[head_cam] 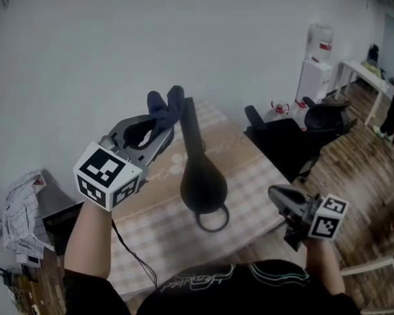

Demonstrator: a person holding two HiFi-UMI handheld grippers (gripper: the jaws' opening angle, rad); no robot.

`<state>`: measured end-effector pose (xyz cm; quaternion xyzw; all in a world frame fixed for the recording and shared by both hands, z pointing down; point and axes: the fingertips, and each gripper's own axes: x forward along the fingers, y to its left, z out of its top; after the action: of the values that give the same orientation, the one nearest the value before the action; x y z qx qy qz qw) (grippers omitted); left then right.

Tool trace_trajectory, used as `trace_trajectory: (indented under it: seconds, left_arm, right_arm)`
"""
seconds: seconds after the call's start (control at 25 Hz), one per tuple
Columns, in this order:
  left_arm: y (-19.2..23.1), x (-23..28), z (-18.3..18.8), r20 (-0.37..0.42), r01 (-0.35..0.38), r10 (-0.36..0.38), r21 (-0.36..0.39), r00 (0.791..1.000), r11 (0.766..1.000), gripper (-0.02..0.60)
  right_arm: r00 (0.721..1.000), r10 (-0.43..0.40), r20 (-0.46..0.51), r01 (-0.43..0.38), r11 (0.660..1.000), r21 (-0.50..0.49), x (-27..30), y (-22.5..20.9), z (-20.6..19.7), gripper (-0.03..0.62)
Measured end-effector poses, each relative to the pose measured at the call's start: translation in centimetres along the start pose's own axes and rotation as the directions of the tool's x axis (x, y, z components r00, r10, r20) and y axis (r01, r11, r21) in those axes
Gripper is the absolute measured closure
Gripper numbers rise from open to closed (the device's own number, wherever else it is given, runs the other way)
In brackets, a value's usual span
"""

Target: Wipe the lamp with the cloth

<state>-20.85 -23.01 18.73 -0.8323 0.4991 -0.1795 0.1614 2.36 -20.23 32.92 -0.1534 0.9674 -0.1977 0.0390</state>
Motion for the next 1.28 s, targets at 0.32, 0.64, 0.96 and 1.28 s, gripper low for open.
trace_trajectory:
  seconds: [0.32, 0.64, 0.96, 1.28]
  left_arm:
    - [1.8, 4.0, -1.1, -0.124, -0.065, 0.078, 0.106, 0.989, 0.992, 0.509]
    - [0.5, 6.3, -2.4, -0.200, -0.068, 0.097, 0.148, 0.975, 0.987, 0.509]
    - [-0.2, 6.3, -2.8, -0.226, -0.078, 0.112, 0.152, 0.968, 0.985, 0.509]
    - [-2.5, 6.2, -4.3, -0.245, -0.061, 0.094, 0.138, 0.965, 0.989, 0.509]
  right_arm:
    - [0.999, 0.022, -0.031, -0.022, 1.000, 0.005, -1.4, -2.7, 0.4, 0.583]
    - [0.997, 0.052, -0.055, -0.051, 0.999, 0.005, -3.0, -4.9, 0.4, 0.583]
    - [0.994, 0.077, -0.083, -0.077, 0.997, 0.012, -3.9, -6.0, 0.4, 0.583]
    - [0.989, 0.114, -0.095, -0.112, 0.993, 0.026, -4.0, -6.5, -0.3, 0.583]
